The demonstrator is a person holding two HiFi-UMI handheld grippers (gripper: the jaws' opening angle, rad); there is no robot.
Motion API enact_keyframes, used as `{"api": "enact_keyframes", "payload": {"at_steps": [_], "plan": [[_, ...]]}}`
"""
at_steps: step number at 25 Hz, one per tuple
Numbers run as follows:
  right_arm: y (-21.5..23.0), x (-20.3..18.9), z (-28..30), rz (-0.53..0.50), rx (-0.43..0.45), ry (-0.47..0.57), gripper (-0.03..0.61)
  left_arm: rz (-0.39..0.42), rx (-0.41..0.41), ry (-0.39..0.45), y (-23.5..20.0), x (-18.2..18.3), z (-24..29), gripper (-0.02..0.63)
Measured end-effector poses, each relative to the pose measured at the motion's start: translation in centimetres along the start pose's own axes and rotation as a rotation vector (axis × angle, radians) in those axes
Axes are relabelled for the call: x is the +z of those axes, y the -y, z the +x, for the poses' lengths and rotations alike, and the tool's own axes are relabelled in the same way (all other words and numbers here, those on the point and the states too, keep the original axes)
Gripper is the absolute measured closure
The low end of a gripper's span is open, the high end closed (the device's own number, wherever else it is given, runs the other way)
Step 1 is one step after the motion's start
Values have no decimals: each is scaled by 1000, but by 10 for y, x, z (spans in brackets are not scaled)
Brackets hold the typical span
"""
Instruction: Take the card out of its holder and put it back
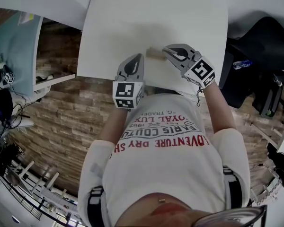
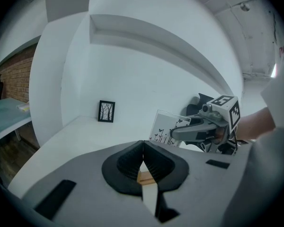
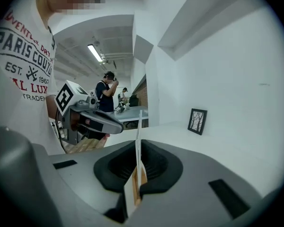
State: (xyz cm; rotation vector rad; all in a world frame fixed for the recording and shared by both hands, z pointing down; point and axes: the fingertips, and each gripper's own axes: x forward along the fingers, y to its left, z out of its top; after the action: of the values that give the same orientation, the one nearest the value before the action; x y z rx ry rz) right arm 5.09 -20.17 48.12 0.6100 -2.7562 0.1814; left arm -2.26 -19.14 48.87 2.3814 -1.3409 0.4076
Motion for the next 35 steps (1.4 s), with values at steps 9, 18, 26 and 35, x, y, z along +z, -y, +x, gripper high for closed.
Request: {"api": "enact_keyframes", "payload": {"at_steps": [9,18,26,35], "plan": [[-6,-12,-35,88,-349,-17,543,10,-71,42,5,2,-23,589],[-20,-43,-62,281,-708,-22,543,50,-126,54,15,-2,-42,589],[-56,-40,-61,340,-802,19,543,55,-164,41,15,-14,-65,589],[-72,-28,-67,306,-859,50,543,81,-158,60,6,-17,-79,589]]}}
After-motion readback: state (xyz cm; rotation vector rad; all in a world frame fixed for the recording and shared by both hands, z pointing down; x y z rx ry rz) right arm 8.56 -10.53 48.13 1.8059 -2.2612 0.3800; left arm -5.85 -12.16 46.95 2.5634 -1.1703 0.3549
